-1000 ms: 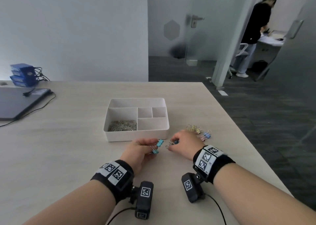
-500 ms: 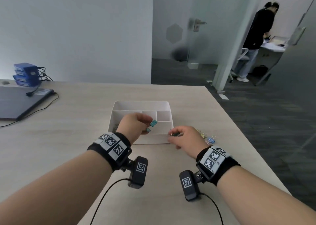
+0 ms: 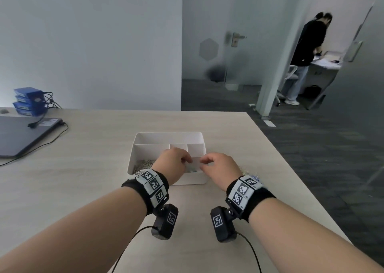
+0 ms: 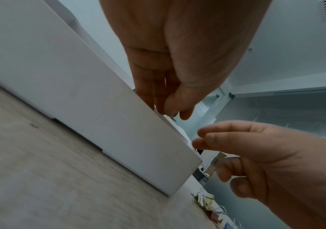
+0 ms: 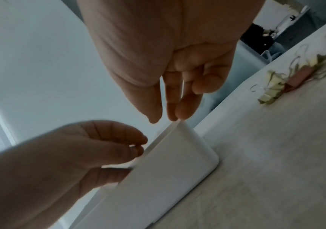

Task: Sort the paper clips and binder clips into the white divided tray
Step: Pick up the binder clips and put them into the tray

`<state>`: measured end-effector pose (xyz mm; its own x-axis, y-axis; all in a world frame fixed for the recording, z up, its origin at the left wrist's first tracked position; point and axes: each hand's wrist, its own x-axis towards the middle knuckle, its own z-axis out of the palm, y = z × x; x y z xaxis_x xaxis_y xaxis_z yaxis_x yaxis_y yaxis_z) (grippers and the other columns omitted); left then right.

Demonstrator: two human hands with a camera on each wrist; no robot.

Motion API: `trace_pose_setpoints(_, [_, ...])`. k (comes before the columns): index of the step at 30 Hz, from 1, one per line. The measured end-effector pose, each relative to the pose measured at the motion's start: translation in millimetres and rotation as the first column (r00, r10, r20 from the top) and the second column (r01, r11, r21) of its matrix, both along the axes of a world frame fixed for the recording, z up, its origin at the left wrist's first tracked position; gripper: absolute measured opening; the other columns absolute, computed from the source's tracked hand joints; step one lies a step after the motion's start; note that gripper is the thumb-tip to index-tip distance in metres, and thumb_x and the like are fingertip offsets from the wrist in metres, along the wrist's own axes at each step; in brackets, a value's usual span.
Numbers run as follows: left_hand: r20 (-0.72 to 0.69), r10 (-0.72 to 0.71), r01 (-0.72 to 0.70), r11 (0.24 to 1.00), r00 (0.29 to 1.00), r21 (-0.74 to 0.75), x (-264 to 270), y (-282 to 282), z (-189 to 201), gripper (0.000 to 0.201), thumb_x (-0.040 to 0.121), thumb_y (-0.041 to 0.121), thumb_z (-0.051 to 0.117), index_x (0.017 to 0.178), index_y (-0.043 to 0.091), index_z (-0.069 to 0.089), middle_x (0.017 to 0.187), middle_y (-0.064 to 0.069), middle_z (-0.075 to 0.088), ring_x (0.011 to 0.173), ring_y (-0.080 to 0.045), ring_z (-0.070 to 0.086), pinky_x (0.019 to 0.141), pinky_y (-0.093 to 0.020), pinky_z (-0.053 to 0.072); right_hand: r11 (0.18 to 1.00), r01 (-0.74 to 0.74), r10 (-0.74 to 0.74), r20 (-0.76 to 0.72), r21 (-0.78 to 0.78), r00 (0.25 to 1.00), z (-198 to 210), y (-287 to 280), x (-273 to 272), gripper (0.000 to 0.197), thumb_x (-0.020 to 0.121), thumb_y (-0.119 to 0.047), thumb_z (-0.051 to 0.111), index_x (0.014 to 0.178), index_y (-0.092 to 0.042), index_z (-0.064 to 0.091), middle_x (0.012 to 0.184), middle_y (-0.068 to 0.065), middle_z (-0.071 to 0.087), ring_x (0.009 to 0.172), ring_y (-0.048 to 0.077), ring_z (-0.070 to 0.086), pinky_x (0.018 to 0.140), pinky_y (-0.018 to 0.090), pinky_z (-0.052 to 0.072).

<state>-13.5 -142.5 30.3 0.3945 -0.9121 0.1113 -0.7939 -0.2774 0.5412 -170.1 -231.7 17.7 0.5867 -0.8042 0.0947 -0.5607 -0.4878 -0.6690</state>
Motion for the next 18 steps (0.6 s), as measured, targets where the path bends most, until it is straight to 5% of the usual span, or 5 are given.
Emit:
trace_pose_setpoints(6, [-0.081, -0.059, 0.052, 0.994, 0.995, -0.093, -18, -3, 2, 0.02, 0.085, 0.019, 0.062, 0.083, 0.037, 0.068, 0.087, 0.021, 0.063, 0.079, 0.001, 0.059, 0.072, -0.018, 0.046, 0.975, 0.18, -0.202, 0.18, 0.129, 0.963, 6, -18, -65, 0.01, 0.091, -0.026, 0.063, 0.09, -0.028, 0.073, 0.082, -0.011, 0.071, 0.066, 0.013, 0.066, 0.053, 0.032, 0.056])
trace_pose_setpoints(8, [-0.123, -0.118, 0.108, 0.991, 0.985, -0.083, -34, -7, 1, 0.015, 0.085, 0.023, 0.065, 0.082, 0.038, 0.068, 0.085, 0.022, 0.066, 0.073, 0.003, 0.06, 0.066, -0.018, 0.047, 0.966, 0.218, -0.243, 0.189, 0.142, 0.951, 3, -26, -90, 0.011, 0.091, -0.023, 0.064, 0.085, -0.025, 0.072, 0.077, -0.006, 0.071, 0.063, 0.017, 0.066, 0.06, 0.041, 0.06])
trace_pose_setpoints(10, [-0.142, -0.192, 0.187, 0.981, 0.971, -0.049, -53, -12, -2, 0.012, 0.086, 0.026, 0.066, 0.084, 0.037, 0.069, 0.085, 0.02, 0.068, 0.074, -0.002, 0.063, 0.069, -0.022, 0.053, 0.963, 0.245, -0.26, 0.155, 0.115, 0.953, -1, -30, -112, 0.012, 0.092, -0.023, 0.064, 0.082, -0.025, 0.071, 0.076, -0.006, 0.071, 0.065, 0.015, 0.066, 0.07, 0.036, 0.057])
trace_pose_setpoints(15, [-0.096, -0.299, 0.31, 0.941, 0.949, 0.134, -89, -24, -15, 0.027, 0.087, 0.036, 0.068, 0.114, 0.033, 0.07, 0.109, 0.018, 0.068, 0.09, -0.004, 0.061, 0.084, -0.021, 0.049, 0.966, 0.181, -0.19, 0.032, 0.183, 0.981, -10, -25, -136, 0.007, 0.09, -0.028, 0.068, 0.085, -0.024, 0.071, 0.075, -0.005, 0.07, 0.067, 0.017, 0.068, 0.058, 0.023, 0.046])
trace_pose_setpoints(18, [-0.052, -0.326, 0.33, 0.925, 0.944, 0.188, -106, -30, -21, 0.039, 0.084, 0.04, 0.069, 0.123, 0.037, 0.065, 0.121, 0.019, 0.065, 0.099, -0.006, 0.061, 0.093, -0.024, 0.048, 0.977, 0.108, -0.102, -0.041, 0.183, 0.994, -17, -21, -135, 0.005, 0.083, -0.033, 0.075, 0.081, -0.031, 0.072, 0.077, -0.011, 0.07, 0.07, 0.008, 0.065, 0.064, 0.022, 0.048])
